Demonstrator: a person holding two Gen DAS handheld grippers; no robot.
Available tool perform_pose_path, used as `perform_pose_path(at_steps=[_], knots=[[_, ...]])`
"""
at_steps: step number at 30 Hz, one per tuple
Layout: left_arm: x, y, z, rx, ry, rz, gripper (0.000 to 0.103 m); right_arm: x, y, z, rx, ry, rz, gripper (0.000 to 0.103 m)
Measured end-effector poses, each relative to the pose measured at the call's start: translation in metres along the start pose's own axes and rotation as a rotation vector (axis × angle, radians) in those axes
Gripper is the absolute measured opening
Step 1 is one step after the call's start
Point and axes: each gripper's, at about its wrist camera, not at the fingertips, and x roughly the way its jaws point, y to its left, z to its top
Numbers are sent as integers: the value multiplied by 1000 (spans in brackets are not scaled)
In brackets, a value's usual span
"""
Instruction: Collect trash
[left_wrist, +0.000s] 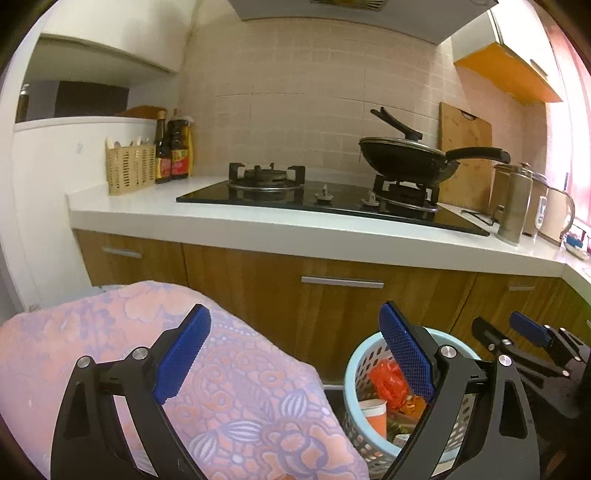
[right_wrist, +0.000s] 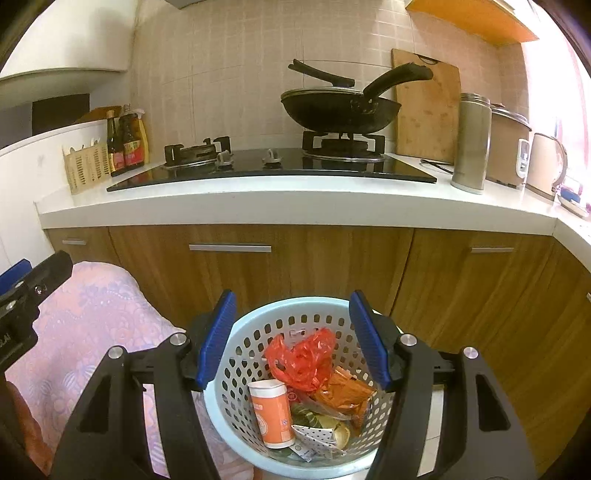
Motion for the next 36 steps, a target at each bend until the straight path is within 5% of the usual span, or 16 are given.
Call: perform_pose_path(at_steps=[36], knots=[[6, -5, -7, 3, 24, -9, 90, -13, 4, 5, 1, -20, 15, 60]])
